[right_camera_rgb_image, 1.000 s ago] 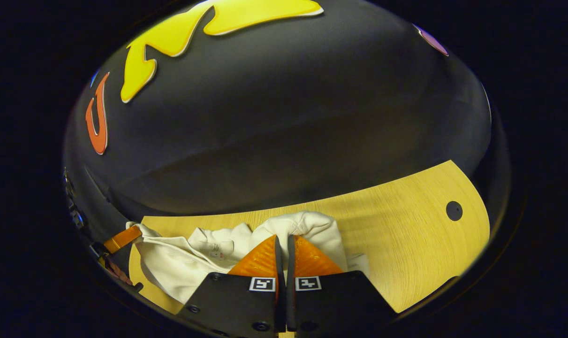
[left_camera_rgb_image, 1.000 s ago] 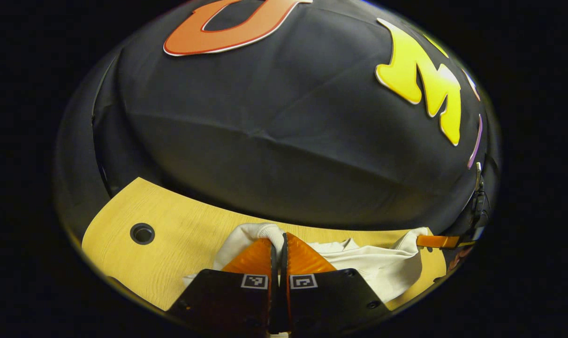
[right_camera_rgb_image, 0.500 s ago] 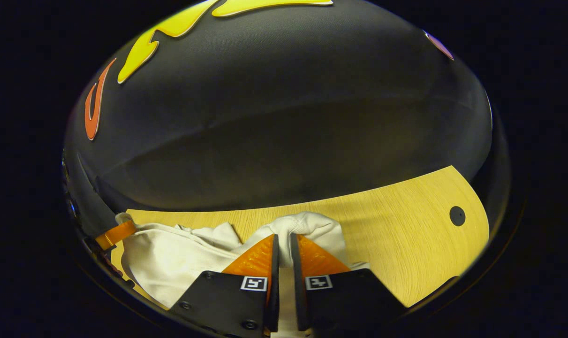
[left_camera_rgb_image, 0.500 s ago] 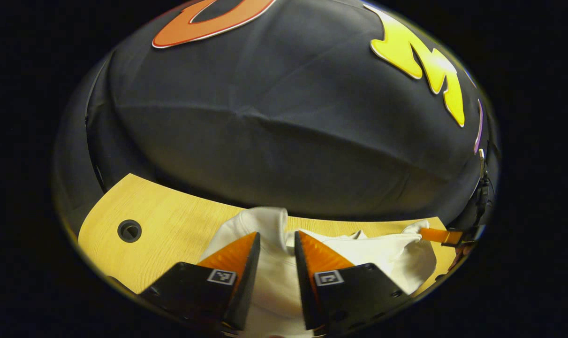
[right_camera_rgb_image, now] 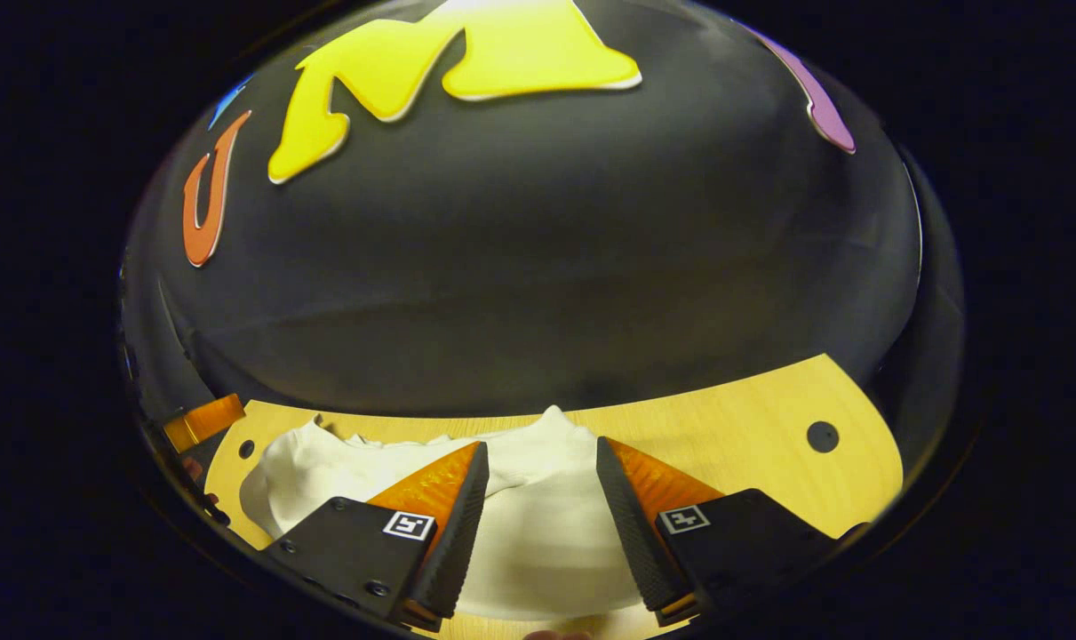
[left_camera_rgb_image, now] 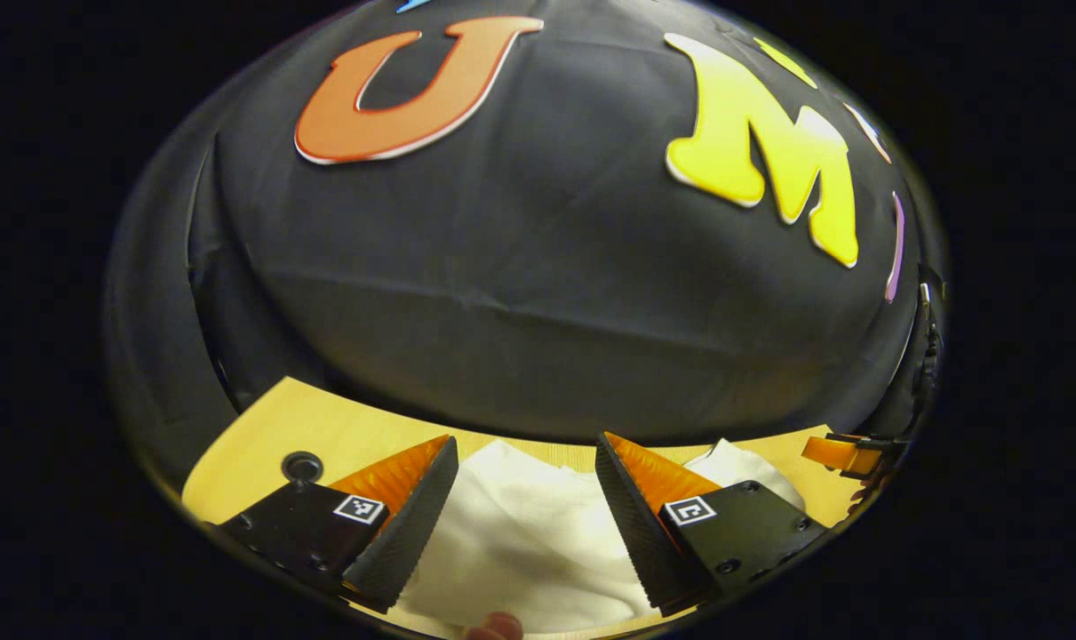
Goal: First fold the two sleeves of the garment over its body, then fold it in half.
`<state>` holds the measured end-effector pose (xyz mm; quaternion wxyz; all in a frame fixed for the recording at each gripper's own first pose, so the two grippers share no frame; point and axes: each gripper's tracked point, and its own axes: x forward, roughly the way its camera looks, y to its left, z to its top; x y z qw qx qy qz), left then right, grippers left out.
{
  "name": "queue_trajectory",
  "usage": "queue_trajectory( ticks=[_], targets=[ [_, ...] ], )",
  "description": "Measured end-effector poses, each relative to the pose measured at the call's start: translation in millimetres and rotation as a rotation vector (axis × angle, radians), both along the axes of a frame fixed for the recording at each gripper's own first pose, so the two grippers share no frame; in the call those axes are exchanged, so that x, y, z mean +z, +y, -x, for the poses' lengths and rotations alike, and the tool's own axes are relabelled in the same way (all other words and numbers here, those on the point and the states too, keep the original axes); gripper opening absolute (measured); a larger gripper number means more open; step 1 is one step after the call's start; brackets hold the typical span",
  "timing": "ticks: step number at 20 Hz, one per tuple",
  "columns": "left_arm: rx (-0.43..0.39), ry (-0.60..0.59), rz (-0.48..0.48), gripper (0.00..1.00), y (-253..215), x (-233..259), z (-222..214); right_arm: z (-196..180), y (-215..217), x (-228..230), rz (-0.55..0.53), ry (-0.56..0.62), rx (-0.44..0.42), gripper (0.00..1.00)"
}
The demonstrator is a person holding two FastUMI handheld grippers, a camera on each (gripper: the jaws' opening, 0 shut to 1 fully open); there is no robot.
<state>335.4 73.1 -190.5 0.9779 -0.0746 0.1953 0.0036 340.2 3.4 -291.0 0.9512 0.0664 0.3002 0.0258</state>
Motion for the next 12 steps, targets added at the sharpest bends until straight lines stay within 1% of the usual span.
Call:
queue_trajectory(
  ticks=[1,2,3,5,6,7,9,11,12],
  targets=[
    [0.014,-0.029,-0.023,0.99,3.8,21.1,11.2,8.5,-2.7,22.4,0.015,-0.037,0.003,0.76],
    [0.019,-0.060,-0.039,0.99,5.3,45.4,22.2,17.5,-2.3,45.8,0.029,-0.072,0.014,0.70],
    [0.029,-0.098,-0.053,0.99,5.2,72.2,35.5,27.6,-0.1,72.0,0.042,-0.113,0.026,0.76],
    [0.033,-0.175,-0.092,0.98,2.2,128.5,61.2,49.3,2.7,130.6,0.064,-0.205,0.058,0.77],
    [0.035,-0.219,-0.119,0.98,0.1,156.4,75.3,61.3,1.9,163.0,0.083,-0.265,0.069,0.81],
    [0.028,-0.257,-0.146,0.98,-4.2,183.3,91.6,76.6,5.6,196.6,0.086,-0.334,0.086,0.81],
    [0.004,-0.331,-0.176,0.98,-21.9,232.1,122.9,111.5,4.8,249.6,0.102,-0.415,0.098,0.81],
    [0.005,-0.362,-0.184,0.97,-34.6,261.6,152.0,142.9,1.5,279.7,0.093,-0.432,0.077,0.82],
    [0.010,-0.367,-0.176,0.97,-37.7,269.8,164.5,160.0,3.9,292.7,0.061,-0.436,0.068,0.82]
  ],
)
